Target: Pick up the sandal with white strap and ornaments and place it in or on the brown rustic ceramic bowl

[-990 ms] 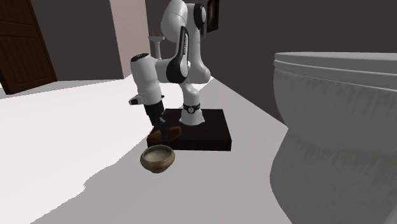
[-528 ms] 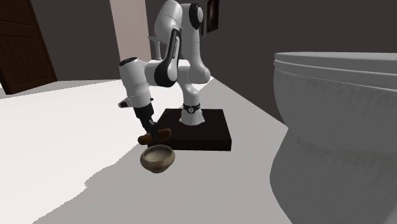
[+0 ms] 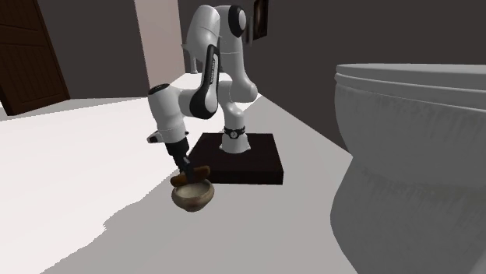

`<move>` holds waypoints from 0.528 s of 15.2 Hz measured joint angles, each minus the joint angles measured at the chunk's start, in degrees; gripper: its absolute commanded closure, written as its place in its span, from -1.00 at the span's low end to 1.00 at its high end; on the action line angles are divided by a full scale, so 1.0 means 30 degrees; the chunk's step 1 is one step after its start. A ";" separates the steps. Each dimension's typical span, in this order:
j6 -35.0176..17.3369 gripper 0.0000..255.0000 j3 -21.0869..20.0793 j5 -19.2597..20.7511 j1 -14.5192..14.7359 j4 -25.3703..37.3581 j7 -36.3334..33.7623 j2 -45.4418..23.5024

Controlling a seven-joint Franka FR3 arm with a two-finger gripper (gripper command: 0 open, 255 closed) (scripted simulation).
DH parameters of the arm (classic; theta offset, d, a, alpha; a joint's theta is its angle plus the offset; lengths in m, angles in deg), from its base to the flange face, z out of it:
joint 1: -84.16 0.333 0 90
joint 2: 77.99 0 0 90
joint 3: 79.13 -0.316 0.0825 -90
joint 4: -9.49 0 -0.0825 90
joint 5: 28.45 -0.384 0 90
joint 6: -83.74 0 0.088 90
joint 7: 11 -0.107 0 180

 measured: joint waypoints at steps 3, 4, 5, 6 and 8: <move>-0.0690 1.00 -0.0068 -0.0260 -0.0006 -0.0050 0.0236 -0.0657; -0.0744 1.00 -0.0081 -0.0281 0.0003 -0.0050 0.0239 -0.0708; -0.0767 1.00 -0.0085 -0.0290 0.0004 -0.0054 0.0244 -0.0723; -0.0780 1.00 -0.0087 -0.0295 0.0005 -0.0053 0.0246 -0.0735; -0.0791 1.00 -0.0090 -0.0300 0.0007 -0.0051 0.0247 -0.0745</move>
